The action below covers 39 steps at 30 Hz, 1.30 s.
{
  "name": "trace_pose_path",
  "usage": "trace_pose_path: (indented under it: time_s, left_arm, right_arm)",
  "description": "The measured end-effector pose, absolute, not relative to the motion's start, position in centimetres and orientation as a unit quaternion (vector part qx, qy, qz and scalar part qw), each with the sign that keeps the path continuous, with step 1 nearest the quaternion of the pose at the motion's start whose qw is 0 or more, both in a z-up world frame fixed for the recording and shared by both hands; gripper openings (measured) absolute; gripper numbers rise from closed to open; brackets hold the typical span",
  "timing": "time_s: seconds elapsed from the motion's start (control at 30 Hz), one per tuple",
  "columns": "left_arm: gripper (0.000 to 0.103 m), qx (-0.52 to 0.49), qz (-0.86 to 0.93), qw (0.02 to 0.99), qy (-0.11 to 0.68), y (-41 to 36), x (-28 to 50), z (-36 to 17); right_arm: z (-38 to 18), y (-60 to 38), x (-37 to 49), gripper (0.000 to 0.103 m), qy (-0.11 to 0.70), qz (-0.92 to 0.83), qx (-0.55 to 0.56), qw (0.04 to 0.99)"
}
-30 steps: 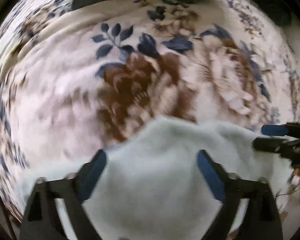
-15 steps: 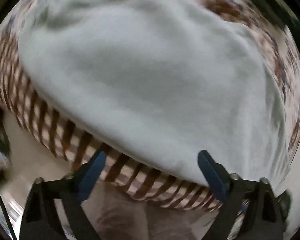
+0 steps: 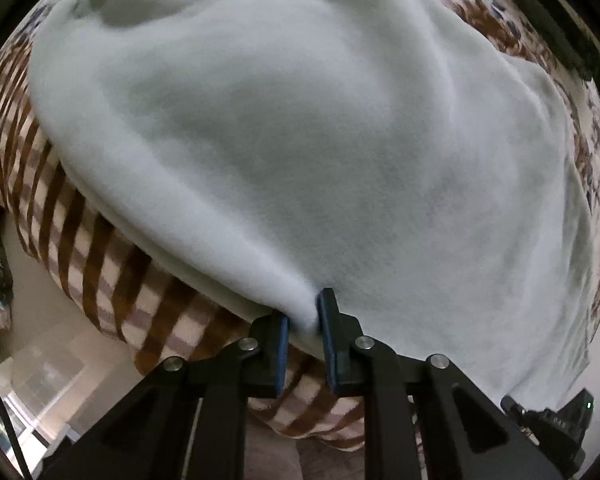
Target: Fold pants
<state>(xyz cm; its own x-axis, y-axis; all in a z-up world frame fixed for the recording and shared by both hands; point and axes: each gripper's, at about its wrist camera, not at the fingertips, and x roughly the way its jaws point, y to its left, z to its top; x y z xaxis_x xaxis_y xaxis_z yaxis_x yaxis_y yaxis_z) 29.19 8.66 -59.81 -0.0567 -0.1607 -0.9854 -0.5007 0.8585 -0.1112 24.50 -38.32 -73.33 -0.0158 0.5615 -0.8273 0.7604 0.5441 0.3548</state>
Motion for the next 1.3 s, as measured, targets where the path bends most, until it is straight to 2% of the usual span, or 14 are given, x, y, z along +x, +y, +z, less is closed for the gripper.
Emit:
trace_pose_path:
  time_s: [0.1,0.13,0.17,0.23,0.27,0.37,0.53,0.73,0.9,1.1,1.13,1.17,1.2,1.3]
  left_arm:
    - [0.018,-0.191,0.124,0.654,0.722,7.4,30.4,-57.6]
    - [0.024,-0.168,0.119,0.66,0.723,6.1,31.6,-56.7]
    - [0.033,-0.15,0.113,0.667,0.721,4.8,32.0,-55.8]
    - [0.056,-0.114,0.087,0.688,0.711,1.5,32.9,-53.3]
    - [0.073,-0.104,0.073,0.698,0.705,-0.5,33.0,-52.6]
    - [0.092,-0.066,0.015,0.718,0.693,-7.1,34.0,-51.6]
    - [0.093,0.0,-0.052,0.728,0.684,-17.4,36.2,-53.3]
    - [0.093,0.05,-0.101,0.723,0.682,-26.5,37.3,-57.8]
    - [0.1,0.06,-0.092,0.71,0.695,-27.5,37.6,-61.7]
    - [0.103,0.052,-0.072,0.702,0.707,-27.7,38.9,-63.4]
    - [0.103,0.054,-0.065,0.695,0.714,-28.0,39.3,-63.7]
    - [0.103,0.054,-0.062,0.689,0.72,-28.2,39.7,-63.9]
    - [0.103,0.054,-0.059,0.683,0.726,-28.6,40.2,-64.0]
    - [0.103,0.038,-0.067,0.694,0.716,-27.9,40.6,-62.6]
  right_arm:
    - [-73.0,-38.6,24.8,0.03,0.705,-0.068,0.481,0.517]
    - [-72.5,-39.0,24.7,0.043,0.7,-0.061,0.485,0.521]
    - [-71.7,-40.0,24.2,0.059,0.689,-0.056,0.491,0.53]
    - [-69.8,-42.5,22.8,0.072,0.658,-0.063,0.508,0.552]
    - [-69.1,-43.9,22.0,0.072,0.641,-0.068,0.519,0.562]
    - [-66.8,-49.9,19.7,0.073,0.578,-0.123,0.537,0.602]
    - [-65.6,-60.6,15.5,0.073,0.479,-0.256,0.543,0.64]
    - [-73.4,-69.7,13.7,0.073,0.393,-0.2,0.65,0.619]
    - [-74.2,-70.8,14.7,0.074,0.299,-0.104,0.691,0.65]
    - [-77.0,-70.4,17.4,0.073,0.321,-0.094,0.696,0.635]
    - [-76.9,-70.4,17.8,0.067,0.319,-0.096,0.695,0.637]
    - [-76.6,-70.0,18.4,0.028,0.325,-0.1,0.687,0.643]
    - [-76.2,-69.8,19.2,0.019,0.34,-0.101,0.67,0.652]
    - [-74.7,-70.2,19.8,0.019,0.34,-0.13,0.655,0.662]
